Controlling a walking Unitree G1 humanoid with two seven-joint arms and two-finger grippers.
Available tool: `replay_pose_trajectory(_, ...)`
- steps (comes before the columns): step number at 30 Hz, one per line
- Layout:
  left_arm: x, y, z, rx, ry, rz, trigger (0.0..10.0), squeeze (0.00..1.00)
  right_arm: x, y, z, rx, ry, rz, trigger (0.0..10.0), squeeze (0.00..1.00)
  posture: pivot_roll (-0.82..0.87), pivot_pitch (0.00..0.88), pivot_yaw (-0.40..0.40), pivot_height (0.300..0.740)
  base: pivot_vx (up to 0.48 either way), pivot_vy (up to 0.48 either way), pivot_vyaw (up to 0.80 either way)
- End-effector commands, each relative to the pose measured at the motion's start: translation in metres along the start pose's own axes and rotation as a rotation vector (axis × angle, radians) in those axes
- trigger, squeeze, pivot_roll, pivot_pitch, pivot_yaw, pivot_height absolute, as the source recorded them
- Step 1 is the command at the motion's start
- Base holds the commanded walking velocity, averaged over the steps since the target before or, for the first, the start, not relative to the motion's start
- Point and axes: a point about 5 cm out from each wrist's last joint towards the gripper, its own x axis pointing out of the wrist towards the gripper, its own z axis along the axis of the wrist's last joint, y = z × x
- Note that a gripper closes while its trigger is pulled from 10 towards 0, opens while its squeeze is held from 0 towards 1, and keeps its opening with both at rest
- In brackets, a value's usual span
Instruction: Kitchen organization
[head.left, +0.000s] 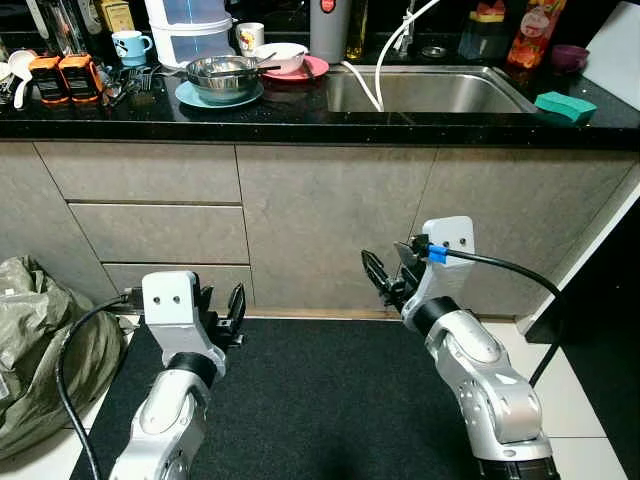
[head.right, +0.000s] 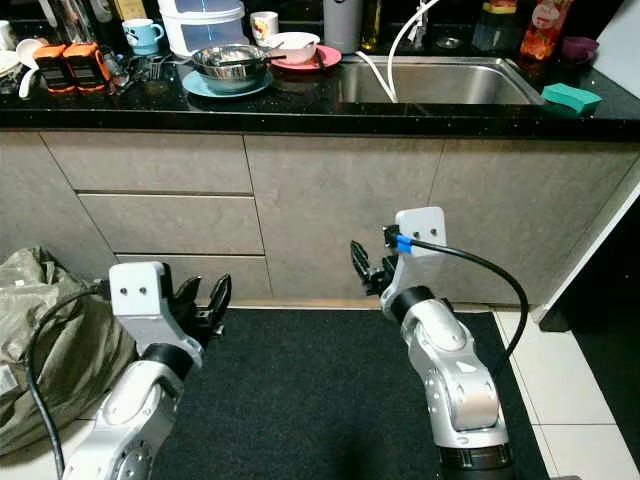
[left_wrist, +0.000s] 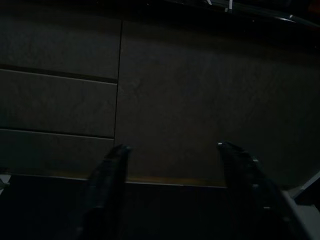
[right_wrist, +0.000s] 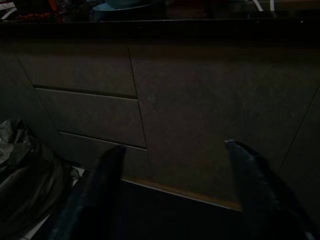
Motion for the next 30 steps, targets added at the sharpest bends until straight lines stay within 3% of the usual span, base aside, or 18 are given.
replay_pose_trajectory(1,-0.0008,-0.0010,-0.0033,-0.011,0.019,0.002,10.0,1.00,-0.0001,-0.0039,-0.0017,0.016,-0.006,-0.017,10.0,1.00,0.11,0.000,0.026,0.740,0.000,0.000,0.00)
replay_pose_trajectory(2,-0.0008,-0.0010,-0.0033,-0.011,0.019,0.002,10.0,1.00,-0.0001,-0.0039,-0.0017,0.016,-0.006,-0.017,10.0,1.00,0.11,0.000,0.026,0.740,0.000,0.000,0.00)
replay_pose_trajectory(3,-0.0004,-0.0015,-0.0034,-0.012,0.020,0.001,10.0,0.80,-0.0002,-0.0040,-0.0015,0.015,-0.009,-0.016,10.0,0.00,0.11,0.000,0.026,0.740,0.000,0.000,0.00)
replay_pose_trajectory(4,0.0000,-0.0024,-0.0035,-0.010,0.021,-0.003,10.0,0.00,-0.0003,-0.0038,-0.0010,0.011,-0.012,-0.012,10.0,0.00,0.11,0.000,0.026,0.740,0.000,0.000,0.00)
replay_pose_trajectory(8,0.0003,-0.0035,-0.0037,-0.009,0.021,-0.007,10.0,0.00,-0.0004,-0.0027,-0.0009,0.001,-0.011,0.001,10.0,0.00,0.11,0.000,0.027,0.740,0.000,0.000,0.00)
replay_pose_trajectory(30,0.0057,-0.0050,-0.0015,-0.022,0.012,-0.013,10.0,0.00,0.0039,-0.0022,-0.0001,0.004,-0.016,0.032,10.0,0.00,0.11,0.000,0.028,0.740,0.000,0.000,0.75)
